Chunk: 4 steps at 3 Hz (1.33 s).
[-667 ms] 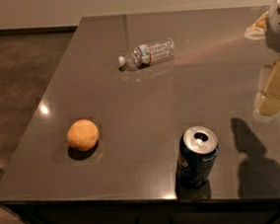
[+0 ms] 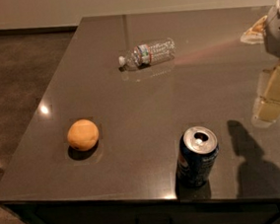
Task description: Move pepsi can near orange
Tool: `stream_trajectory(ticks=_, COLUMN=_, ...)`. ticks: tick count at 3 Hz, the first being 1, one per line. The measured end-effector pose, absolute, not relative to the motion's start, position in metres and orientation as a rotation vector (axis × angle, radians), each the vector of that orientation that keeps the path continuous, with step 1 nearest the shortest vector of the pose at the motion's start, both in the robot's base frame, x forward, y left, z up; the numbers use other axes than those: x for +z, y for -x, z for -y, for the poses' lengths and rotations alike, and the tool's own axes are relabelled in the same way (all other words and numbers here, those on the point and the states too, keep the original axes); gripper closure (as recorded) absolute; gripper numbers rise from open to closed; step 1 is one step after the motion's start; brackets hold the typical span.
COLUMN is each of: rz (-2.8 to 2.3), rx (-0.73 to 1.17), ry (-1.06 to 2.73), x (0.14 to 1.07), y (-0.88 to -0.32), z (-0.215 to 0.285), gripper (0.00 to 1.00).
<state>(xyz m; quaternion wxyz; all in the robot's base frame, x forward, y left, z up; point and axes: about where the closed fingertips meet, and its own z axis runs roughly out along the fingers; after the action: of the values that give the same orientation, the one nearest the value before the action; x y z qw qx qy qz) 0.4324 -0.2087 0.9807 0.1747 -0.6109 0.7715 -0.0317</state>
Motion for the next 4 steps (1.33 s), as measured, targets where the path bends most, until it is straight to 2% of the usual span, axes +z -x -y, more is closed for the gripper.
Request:
stream_trajectory(ticks=2, rz=-2.002, rx=0.198, ry=1.848, x=0.953, y=-0.39, z=0.164, gripper=0.0)
stream_trajectory(ticks=4, rz=-1.872, rx=0.347, ry=1.911, x=0.923, y=-0.366, z=0.125, gripper=0.0)
